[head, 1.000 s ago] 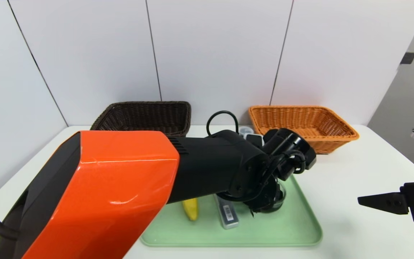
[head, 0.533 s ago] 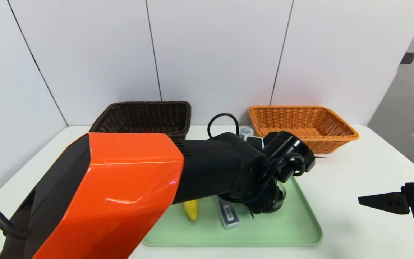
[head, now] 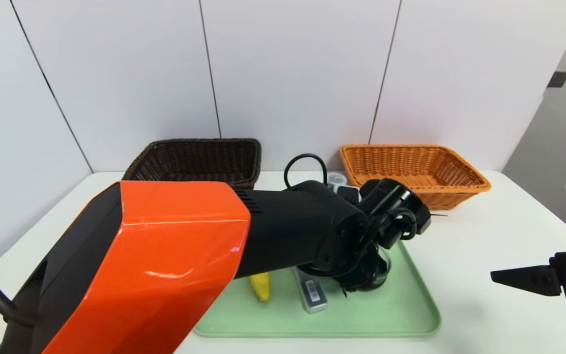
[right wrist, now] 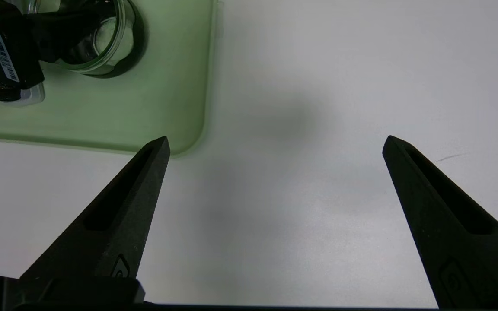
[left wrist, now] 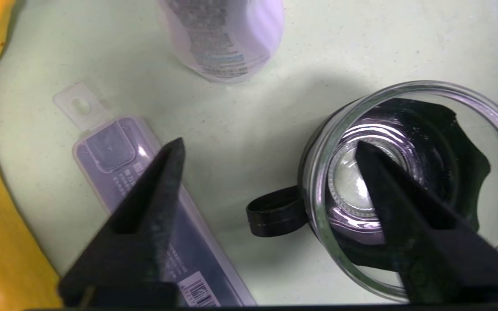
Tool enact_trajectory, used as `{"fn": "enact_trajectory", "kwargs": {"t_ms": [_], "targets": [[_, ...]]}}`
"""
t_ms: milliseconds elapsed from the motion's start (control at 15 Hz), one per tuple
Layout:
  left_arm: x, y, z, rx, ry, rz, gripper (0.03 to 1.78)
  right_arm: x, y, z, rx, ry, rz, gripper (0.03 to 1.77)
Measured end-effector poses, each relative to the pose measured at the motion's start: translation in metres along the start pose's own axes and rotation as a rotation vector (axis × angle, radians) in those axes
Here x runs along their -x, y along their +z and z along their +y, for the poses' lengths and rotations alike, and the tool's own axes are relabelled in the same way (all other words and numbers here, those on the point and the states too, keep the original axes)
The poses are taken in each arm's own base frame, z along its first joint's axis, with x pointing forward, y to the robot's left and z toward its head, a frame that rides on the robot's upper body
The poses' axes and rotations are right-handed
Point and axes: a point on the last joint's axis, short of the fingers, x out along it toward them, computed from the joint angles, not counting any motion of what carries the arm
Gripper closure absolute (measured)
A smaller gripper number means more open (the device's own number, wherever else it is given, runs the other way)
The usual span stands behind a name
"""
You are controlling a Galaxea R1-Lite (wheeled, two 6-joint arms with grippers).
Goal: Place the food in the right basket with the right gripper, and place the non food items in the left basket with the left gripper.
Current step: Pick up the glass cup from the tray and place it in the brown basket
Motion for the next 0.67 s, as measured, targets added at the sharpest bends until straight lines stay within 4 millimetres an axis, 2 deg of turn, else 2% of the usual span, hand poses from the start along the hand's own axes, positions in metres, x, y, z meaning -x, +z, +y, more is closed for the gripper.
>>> {"fn": "enact_trajectory", "kwargs": {"t_ms": [333, 400, 467, 667], "targets": [[0.0023, 0.0014, -0.0004, -0.007, -0.007, -0.008, 1.09, 0.0001, -0.0005, -0.0001, 0.0, 0.0, 0.0, 0.1], [0.0026, 0.0016, -0.0004, -0.006, -0.007, -0.009, 1.58, 0.0001, -0.0005, -0.0001, 0.0, 0.0, 0.0, 0.1], [0.004, 0.0028, -0.0004, -0.003, -0.01, -0.015, 1.72, 0.0001, -0.0005, -0.0001, 0.0, 0.0, 0.0, 0.1], [0.0065, 0.0023, 0.0003, -0.008, -0.009, -0.007, 1.72, 0.0002, -0.0005, -0.0003, -0.001, -0.001, 0.0, 0.1]]}}
